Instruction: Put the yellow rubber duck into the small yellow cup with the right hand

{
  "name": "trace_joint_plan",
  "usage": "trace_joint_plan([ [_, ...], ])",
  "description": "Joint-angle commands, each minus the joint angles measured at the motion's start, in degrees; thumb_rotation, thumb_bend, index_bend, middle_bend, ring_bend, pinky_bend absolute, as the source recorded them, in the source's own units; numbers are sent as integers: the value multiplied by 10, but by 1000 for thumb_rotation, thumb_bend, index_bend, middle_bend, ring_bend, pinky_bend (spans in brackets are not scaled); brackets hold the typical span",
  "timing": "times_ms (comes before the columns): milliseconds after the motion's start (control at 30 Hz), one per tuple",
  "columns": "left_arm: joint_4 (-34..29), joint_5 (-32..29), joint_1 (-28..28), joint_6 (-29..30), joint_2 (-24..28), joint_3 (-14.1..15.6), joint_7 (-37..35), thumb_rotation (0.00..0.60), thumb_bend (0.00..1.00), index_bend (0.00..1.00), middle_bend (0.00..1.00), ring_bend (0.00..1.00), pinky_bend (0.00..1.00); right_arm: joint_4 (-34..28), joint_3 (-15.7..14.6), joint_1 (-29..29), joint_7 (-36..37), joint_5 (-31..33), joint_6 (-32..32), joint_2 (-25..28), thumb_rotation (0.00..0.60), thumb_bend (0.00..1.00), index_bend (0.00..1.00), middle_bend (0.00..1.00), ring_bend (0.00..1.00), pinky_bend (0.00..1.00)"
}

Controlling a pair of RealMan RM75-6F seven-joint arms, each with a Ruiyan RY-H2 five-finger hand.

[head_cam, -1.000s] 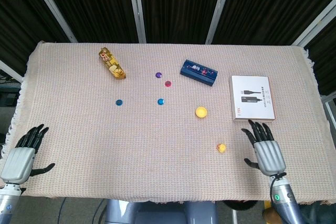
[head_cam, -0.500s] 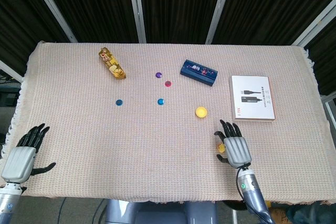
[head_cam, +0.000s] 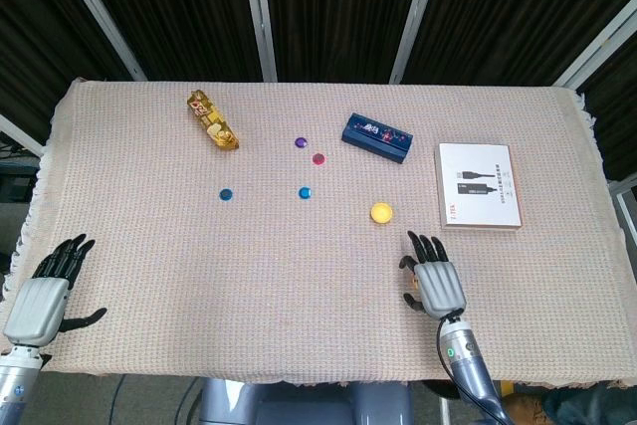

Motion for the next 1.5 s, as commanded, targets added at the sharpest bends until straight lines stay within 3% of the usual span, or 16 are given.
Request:
trace_joint_plan([
  [33, -1, 1, 0, 2, 0, 0, 1, 600, 0, 0, 0, 0, 161, 4, -1, 0, 2, 1, -1, 1, 600, 192, 419, 0, 0, 0],
  [700, -3, 1, 0, 0, 1, 2, 3, 600, 0, 0, 0, 0, 162, 32, -6, 7, 10, 4, -7, -9, 600, 197, 500, 0, 0, 0],
  [1000, -4, 1, 0, 0, 2, 3, 3, 600, 0, 0, 0, 0, 161, 48, -2, 15, 14, 6, -14, -11, 600, 207, 429, 0, 0, 0],
  [1500, -6, 3, 0, -1, 3, 4, 4, 600, 0, 0, 0, 0, 161, 60, -1, 20, 15, 18, -26, 6, 600, 235, 423, 0, 0, 0],
])
